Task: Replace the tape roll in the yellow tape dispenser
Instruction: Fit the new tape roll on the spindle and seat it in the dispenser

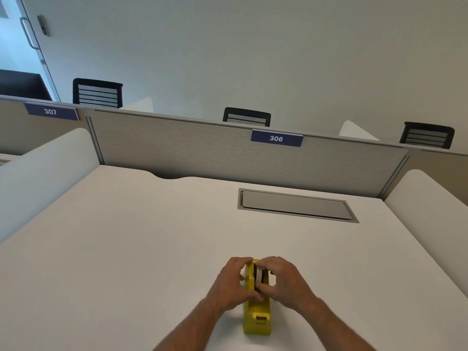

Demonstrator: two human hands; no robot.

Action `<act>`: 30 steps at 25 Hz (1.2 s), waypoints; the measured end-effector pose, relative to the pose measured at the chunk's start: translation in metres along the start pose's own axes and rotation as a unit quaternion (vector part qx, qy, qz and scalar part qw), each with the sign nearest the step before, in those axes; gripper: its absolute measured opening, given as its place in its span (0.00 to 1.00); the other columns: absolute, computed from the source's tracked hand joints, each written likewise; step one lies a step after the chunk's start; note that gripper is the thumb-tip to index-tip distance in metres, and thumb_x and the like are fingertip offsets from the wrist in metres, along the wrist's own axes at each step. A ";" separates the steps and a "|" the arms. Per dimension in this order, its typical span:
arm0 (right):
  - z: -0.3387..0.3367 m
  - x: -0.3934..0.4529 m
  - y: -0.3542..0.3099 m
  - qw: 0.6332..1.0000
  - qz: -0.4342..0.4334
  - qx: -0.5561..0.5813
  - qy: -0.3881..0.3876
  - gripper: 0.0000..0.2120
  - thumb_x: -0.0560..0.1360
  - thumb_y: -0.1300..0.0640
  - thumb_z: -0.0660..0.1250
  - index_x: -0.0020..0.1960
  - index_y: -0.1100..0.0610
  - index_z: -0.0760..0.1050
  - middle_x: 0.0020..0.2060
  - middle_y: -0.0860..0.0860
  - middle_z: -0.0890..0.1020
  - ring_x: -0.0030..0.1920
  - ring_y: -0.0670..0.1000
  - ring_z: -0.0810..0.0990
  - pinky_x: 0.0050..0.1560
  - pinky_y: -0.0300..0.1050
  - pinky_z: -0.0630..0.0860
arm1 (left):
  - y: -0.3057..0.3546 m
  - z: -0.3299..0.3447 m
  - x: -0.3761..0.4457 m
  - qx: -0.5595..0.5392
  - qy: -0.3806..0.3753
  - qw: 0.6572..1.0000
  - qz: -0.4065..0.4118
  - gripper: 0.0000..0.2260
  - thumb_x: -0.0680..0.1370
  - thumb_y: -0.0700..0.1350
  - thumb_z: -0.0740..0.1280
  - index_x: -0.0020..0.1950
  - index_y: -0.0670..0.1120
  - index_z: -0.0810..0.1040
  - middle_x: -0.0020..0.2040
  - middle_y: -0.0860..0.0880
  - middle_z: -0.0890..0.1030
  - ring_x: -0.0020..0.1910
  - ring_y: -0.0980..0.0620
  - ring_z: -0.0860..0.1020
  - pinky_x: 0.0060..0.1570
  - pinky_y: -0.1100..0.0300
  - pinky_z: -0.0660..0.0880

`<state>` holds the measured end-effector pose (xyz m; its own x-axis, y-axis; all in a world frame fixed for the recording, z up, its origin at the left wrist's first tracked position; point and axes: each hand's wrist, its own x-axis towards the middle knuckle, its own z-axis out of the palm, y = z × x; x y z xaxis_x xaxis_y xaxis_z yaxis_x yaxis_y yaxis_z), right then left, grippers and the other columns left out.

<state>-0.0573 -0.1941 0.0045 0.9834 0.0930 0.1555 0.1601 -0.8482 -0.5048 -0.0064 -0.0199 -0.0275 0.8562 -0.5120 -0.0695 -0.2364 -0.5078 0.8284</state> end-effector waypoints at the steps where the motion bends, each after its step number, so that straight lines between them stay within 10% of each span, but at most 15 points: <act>1: 0.000 0.000 -0.001 1.000 0.007 0.016 0.009 0.22 0.67 0.47 0.73 0.60 0.49 0.78 0.53 0.43 0.82 0.50 0.42 0.76 0.52 0.37 0.77 | 0.001 0.001 -0.001 0.006 0.013 1.000 0.008 0.38 0.62 0.56 0.80 0.69 0.57 0.69 0.62 0.61 0.69 0.57 0.58 0.74 0.51 0.70 0.74; 11: -0.003 0.002 -0.010 0.975 0.107 0.162 0.108 0.19 0.62 0.52 0.79 0.53 0.47 0.82 0.45 0.41 0.83 0.45 0.44 0.82 0.45 0.36 0.81 | 0.018 0.011 -0.002 0.010 0.120 0.991 0.066 0.18 0.71 0.47 0.72 0.61 0.54 0.79 0.54 0.57 0.81 0.53 0.57 0.77 0.56 0.60 0.77; 24: -0.018 -0.001 -0.002 0.941 0.155 0.301 0.015 0.08 0.71 0.62 0.75 0.49 0.52 0.86 0.42 0.49 0.88 0.43 0.52 0.86 0.45 0.51 0.85 | 0.028 -0.012 0.005 -0.040 0.057 0.998 0.014 0.23 0.70 0.47 0.78 0.63 0.54 0.77 0.55 0.56 0.82 0.46 0.54 0.80 0.50 0.63 0.80; 30: -0.018 -0.006 -0.007 0.911 0.162 0.379 0.029 0.07 0.71 0.62 0.73 0.48 0.55 0.86 0.44 0.53 0.88 0.45 0.55 0.86 0.46 0.54 0.84 | 0.031 -0.006 0.004 -0.050 0.115 0.992 0.002 0.14 0.67 0.46 0.80 0.45 0.52 0.76 0.42 0.54 0.81 0.40 0.52 0.81 0.41 0.65 0.80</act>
<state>-0.0659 -0.1980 0.0228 0.9869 -0.1449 -0.0715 -0.1028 -0.2215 -0.9697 -0.0075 -0.0334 0.0017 0.9405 -0.3358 0.0524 -0.2023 -0.4293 0.8802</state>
